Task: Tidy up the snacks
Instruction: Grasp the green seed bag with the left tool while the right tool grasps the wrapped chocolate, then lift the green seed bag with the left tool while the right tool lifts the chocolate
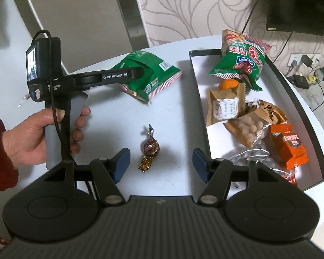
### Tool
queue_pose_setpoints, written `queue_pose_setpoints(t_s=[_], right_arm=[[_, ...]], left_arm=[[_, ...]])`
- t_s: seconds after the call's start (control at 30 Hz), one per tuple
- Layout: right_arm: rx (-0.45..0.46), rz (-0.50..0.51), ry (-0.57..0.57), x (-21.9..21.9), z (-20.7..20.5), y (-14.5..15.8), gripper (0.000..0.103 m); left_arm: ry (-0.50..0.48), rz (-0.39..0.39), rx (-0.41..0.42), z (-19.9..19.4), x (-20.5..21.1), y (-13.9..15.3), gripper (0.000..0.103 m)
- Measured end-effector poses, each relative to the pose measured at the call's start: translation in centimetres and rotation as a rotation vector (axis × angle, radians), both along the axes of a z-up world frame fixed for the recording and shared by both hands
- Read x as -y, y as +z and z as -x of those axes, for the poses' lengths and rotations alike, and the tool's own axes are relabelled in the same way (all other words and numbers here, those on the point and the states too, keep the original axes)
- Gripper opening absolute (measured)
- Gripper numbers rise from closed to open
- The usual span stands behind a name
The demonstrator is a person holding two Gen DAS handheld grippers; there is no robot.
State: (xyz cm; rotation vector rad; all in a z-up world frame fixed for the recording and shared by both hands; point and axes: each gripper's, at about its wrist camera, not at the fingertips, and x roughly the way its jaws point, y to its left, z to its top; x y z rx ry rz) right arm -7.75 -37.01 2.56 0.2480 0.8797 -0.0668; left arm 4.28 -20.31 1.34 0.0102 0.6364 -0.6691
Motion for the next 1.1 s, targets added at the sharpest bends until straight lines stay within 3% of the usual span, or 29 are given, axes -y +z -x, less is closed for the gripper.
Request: queue_pose_setpoints(t_s=[0.03,0.23,0.33,0.7,0.8,1.1], right_arm=[[-0.003,0.004,-0.003,0.0,-0.2,-0.1,0.069],[-0.037,0.014,0.027,-0.6,-2.3,-1.5,0.068],[-0.063,0.023,0.065,-1.4,-3.6,-2.4,0.068],[-0.087,0.125,0.221,-3.1,-5.1,-4.4,0.035],[-0.068,0.164,0.269,-3.3,-5.0,-4.7,0.032],[-0.055,0.101,0.310,-3.2,-2.8,-4.7,0.028]], left_arm=[[-0.005,0.006,0.003,0.0,0.0,-0.2,0.076],[-0.005,0.049,-0.006,0.9,-1.0,-0.4,0.059],[0.024,0.044,0.003,1.7,-1.9,-0.2,0.057],[0.122,0.016,0.018,5.4,-6.0,0.2,0.054],[0.140,0.013,0.013,7.0,-7.0,0.4,0.053],[0.199,0.012,-0.016,12.2,-10.6,0.8,0.052]])
